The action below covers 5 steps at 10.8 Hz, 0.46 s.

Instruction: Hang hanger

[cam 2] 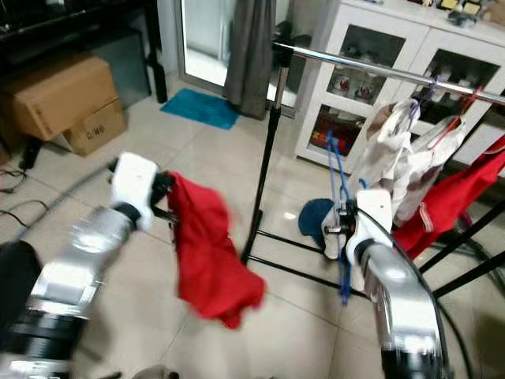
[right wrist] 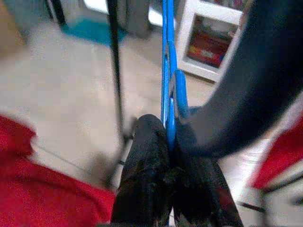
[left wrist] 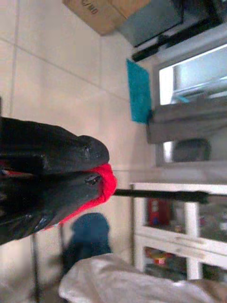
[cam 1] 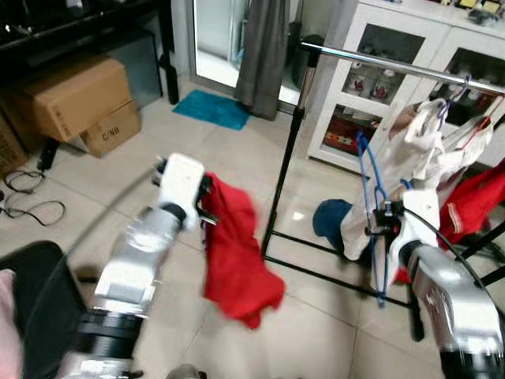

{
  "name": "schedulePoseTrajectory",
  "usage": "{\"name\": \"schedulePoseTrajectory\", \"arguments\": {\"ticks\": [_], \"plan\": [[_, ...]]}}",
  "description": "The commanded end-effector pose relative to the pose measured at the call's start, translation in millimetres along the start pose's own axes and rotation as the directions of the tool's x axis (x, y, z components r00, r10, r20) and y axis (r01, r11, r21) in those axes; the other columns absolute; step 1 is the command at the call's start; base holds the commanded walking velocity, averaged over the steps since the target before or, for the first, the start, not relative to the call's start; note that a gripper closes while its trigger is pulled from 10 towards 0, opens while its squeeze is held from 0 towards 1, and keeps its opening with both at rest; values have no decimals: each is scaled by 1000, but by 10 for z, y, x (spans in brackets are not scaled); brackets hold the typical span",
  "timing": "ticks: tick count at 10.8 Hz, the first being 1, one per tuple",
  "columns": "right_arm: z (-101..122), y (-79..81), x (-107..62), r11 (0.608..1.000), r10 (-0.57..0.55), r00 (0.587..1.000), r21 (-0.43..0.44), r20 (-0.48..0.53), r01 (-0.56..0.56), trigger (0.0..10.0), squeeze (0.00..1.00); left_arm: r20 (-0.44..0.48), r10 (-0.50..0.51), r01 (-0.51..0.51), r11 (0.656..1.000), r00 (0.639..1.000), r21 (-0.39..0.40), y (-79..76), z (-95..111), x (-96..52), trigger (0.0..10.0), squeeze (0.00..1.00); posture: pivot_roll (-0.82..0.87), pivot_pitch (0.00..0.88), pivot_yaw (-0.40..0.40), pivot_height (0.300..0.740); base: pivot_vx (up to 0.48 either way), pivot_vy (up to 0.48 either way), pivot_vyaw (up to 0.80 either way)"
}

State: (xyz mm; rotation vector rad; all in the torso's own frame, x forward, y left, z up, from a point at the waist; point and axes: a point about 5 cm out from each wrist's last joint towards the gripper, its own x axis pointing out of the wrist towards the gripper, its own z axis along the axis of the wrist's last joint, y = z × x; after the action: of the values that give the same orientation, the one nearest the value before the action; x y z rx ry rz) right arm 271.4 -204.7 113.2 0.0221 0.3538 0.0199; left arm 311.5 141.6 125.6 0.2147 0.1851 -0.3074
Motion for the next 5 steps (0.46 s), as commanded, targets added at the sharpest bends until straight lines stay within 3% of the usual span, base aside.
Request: {"name": "schedulePoseTrajectory", "arguments": {"ticks": [1,2,3,4,5], "plan": [[53,-33,-80,1000,-17,1000,22,20,17,10000,0,22,-26,26,999,999,24,-73,22,29,10000,0,-79,0,27,740,0,0,-800],[73,-32,-165,999,-38,998,32,41,37,10000,0,26,-34,33,999,999,35,-122,0,29,10000,0,-108,0,56,740,0,0,-800],[16,-54,-284,996,-75,997,45,26,74,10000,0,13,-46,47,999,999,-5,-158,-34,35,10000,0,-148,0,75,740,0,0,-800],[-4,-68,-451,997,-81,997,0,3,81,10000,0,14,-21,22,1000,1000,-14,-180,-76,27,10000,0,-151,0,32,740,0,0,-800],[10,-59,-432,997,-60,998,-41,4,60,10000,0,20,-11,12,1000,1000,-20,-216,-97,30,10000,0,-118,0,-27,740,0,0,-800]]}}
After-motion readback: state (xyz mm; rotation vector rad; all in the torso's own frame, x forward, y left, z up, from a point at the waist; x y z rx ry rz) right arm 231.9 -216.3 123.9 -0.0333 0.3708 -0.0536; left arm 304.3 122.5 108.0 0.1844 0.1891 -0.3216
